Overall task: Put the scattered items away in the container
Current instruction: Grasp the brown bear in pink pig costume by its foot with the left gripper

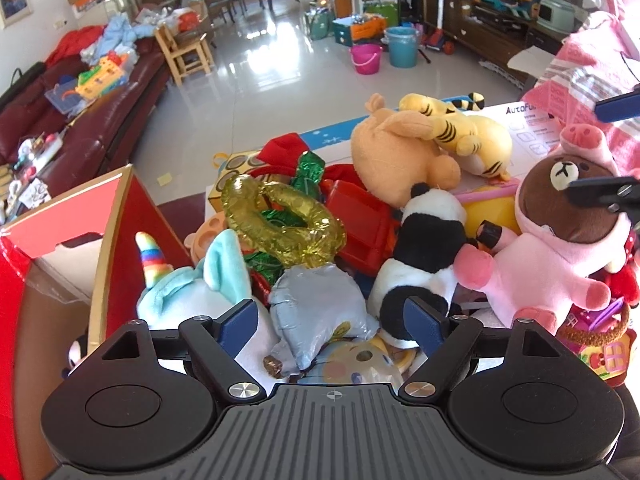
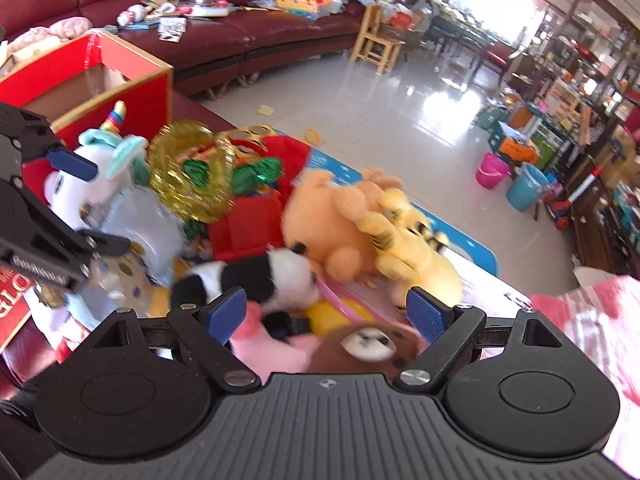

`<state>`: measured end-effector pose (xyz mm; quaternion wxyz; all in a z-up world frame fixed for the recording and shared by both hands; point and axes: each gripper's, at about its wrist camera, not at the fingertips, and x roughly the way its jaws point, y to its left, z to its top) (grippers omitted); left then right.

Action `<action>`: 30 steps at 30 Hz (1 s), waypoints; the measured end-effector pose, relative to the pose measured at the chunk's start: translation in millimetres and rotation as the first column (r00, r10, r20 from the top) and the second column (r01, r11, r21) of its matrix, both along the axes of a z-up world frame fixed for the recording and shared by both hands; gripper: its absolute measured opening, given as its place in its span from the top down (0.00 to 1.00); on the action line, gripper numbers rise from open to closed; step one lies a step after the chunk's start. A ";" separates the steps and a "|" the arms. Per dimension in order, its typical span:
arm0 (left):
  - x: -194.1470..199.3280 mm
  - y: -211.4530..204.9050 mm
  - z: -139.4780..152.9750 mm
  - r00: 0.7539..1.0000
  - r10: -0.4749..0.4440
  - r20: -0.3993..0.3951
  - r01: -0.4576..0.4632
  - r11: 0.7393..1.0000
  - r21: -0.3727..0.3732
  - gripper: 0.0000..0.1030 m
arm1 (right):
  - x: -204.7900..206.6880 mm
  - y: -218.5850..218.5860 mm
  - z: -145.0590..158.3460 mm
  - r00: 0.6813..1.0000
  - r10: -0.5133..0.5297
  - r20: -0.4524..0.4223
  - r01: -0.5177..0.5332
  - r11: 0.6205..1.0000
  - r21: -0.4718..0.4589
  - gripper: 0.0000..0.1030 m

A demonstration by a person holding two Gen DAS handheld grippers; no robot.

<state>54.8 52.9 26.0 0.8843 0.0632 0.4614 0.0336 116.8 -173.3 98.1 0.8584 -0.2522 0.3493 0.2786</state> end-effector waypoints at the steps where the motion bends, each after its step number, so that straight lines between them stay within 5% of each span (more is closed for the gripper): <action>1: 2.1 -2.1 -2.1 1.000 -0.009 -0.004 0.009 1.000 0.000 0.14 | 1.2 -10.5 0.0 1.000 -0.026 -0.002 0.026 1.000 0.000 0.14; 15: 32.4 -56.4 -36.5 0.984 -0.170 -0.052 0.172 0.985 0.023 0.14 | -8.6 -80.2 -19.5 0.974 -0.210 -0.087 0.213 0.977 0.030 0.14; 20: 22.8 -58.9 -52.9 0.974 -0.205 -0.094 0.193 0.973 -0.126 0.19 | -11.0 -96.4 -29.0 0.960 -0.251 -0.127 0.259 0.964 0.056 0.14; 26: 17.9 -77.1 -65.5 0.962 -0.258 -0.084 0.243 0.957 -0.157 0.39 | -12.8 -92.6 -44.9 0.942 -0.234 -0.241 0.270 0.954 0.131 0.21; 30: 12.2 -91.2 -72.7 0.951 -0.298 -0.089 0.277 0.942 -0.188 0.40 | -17.0 -90.3 -54.1 0.943 -0.239 -0.232 0.271 0.955 0.120 0.26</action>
